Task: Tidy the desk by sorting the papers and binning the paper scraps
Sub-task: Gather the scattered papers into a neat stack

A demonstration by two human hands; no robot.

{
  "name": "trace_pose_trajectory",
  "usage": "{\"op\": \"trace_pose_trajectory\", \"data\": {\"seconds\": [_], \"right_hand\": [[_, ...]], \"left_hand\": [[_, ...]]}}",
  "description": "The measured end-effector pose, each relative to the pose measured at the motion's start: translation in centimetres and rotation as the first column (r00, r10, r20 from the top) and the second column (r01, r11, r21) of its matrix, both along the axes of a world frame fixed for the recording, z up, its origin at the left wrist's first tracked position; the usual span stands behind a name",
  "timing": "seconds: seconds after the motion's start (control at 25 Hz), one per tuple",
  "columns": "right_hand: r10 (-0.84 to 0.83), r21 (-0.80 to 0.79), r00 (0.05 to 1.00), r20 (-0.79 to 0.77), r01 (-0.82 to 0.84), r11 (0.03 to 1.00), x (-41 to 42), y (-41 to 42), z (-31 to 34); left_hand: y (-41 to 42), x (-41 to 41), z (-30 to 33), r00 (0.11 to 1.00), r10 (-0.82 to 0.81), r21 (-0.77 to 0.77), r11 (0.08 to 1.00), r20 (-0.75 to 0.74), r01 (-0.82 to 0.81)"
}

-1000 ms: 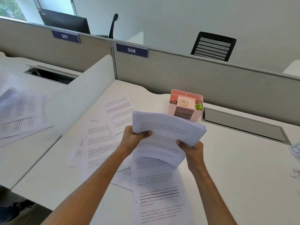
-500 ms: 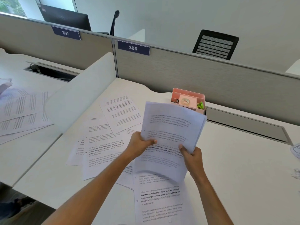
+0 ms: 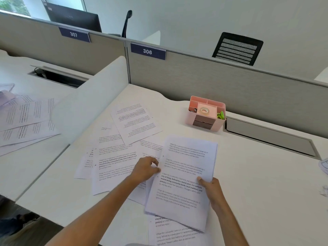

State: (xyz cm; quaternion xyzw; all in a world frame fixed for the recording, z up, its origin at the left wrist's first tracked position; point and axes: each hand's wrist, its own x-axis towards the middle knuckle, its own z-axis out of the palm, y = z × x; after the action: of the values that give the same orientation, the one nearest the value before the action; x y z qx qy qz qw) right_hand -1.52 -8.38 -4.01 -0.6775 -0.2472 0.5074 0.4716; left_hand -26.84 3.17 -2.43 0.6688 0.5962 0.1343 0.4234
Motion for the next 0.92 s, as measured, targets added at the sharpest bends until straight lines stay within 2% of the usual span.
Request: {"op": "trace_pose_trajectory", "data": {"seconds": [0.16, 0.44, 0.6, 0.92], "right_hand": [[0.101, -0.059, 0.978, 0.183, -0.091, 0.994, -0.5, 0.0, -0.5], [0.152, -0.144, 0.961, 0.232, -0.121, 0.982, -0.4, 0.2, -0.7], [0.148, -0.147, 0.969, 0.196, -0.120, 0.982, -0.6, -0.1, -0.9], [0.239, -0.183, 0.970, -0.045, -0.243, 0.953, 0.1, -0.6, 1.1]], "left_hand": [[-0.3, -0.2, -1.6, 0.979, -0.134, 0.004, 0.991, -0.151, 0.137], [-0.9, -0.4, -2.9, 0.880, -0.210, 0.102, 0.956, -0.425, 0.277], [-1.2, -0.5, -3.2, 0.892, -0.190, 0.184, 0.941, -0.411, 0.285], [-1.1, -0.7, -3.5, 0.913, -0.188, 0.236, 0.929, -0.362, 0.285]]}}
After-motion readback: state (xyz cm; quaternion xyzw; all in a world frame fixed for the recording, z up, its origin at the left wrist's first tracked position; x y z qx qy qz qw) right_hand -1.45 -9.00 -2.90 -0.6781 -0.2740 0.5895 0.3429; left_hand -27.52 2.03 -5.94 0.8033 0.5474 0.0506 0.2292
